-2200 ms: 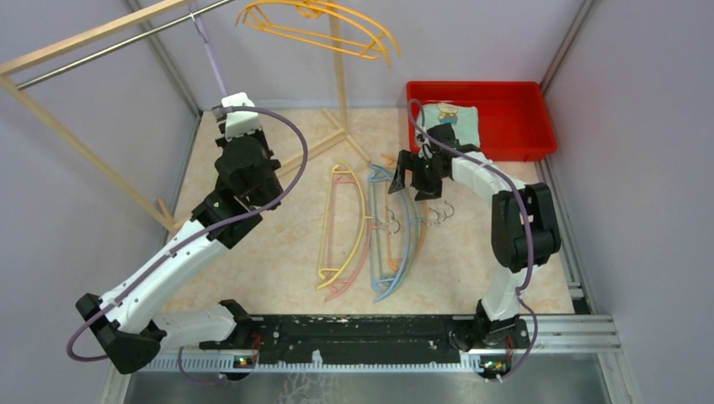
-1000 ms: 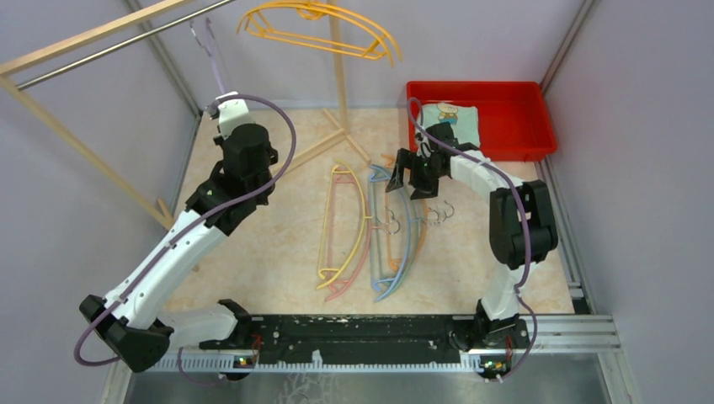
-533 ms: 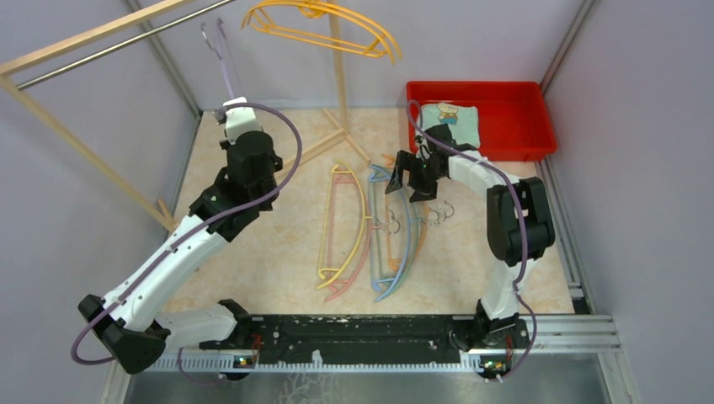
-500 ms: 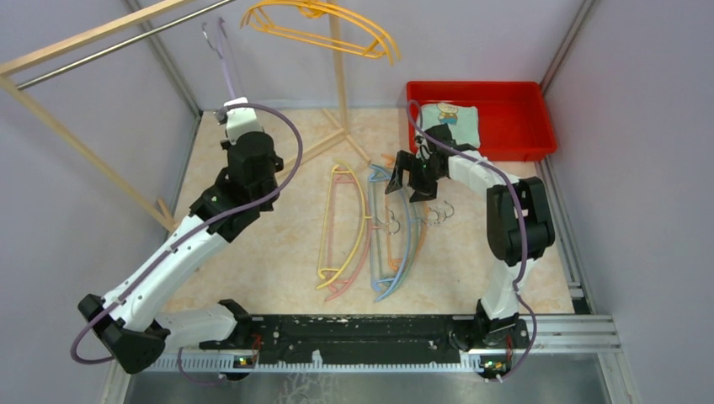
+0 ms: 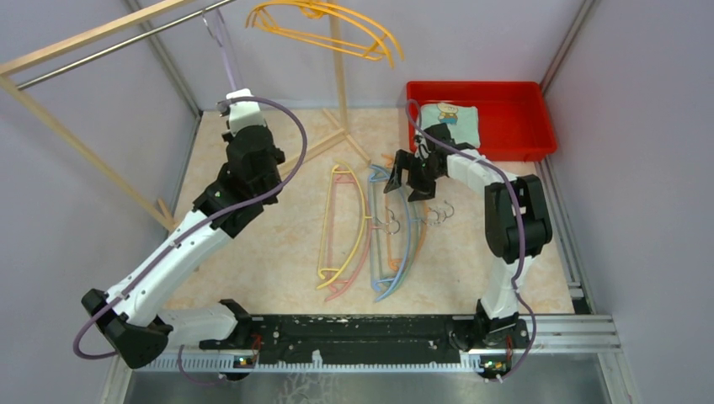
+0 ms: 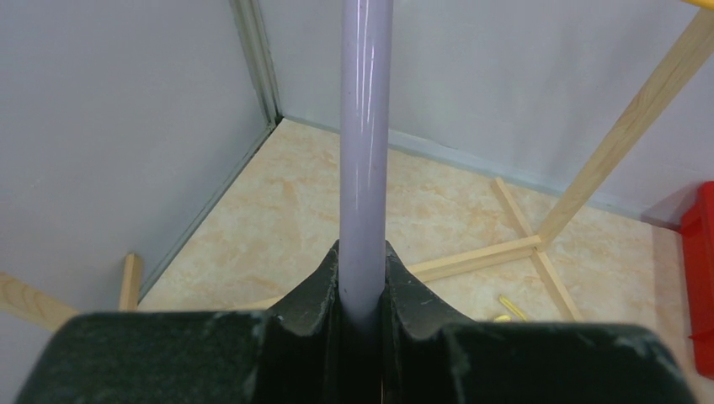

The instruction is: Organize the hangers

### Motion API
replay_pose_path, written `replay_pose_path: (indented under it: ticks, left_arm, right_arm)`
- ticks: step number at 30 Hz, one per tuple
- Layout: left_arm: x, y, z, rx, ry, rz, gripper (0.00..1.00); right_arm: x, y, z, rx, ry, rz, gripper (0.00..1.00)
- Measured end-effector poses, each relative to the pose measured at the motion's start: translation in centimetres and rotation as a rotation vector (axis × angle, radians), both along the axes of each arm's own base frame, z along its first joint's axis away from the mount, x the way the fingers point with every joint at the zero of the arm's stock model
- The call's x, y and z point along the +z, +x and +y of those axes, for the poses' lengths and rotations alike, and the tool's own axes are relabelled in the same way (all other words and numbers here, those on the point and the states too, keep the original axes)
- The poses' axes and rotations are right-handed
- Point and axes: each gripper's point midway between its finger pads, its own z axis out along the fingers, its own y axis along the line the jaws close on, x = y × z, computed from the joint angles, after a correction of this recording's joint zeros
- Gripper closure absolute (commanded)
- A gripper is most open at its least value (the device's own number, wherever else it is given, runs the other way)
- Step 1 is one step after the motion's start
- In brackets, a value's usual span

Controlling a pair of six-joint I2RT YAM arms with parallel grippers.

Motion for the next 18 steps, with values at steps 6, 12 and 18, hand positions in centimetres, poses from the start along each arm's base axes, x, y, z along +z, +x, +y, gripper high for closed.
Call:
replay_pose_path:
  ticks: [6, 12, 18]
  left_arm:
    - [0.6, 0.3, 1.2, 0.036, -0.012, -0.010, 1.00]
    - [0.7, 1.6, 2.7, 0.068, -0.043, 0.009, 1.00]
    - [-1.3, 3.4, 3.2, 0.072, -0.067, 0.066, 1.00]
  right_arm:
    - [-0.3, 0.1, 0.2, 0.006, 0.010, 0.011, 0.15]
    - [-0.5, 0.0, 0.4, 0.010, 0.017, 0.023, 0.15]
    - [-0.5, 0.0, 0.4, 0.011, 0.019, 0.024, 0.15]
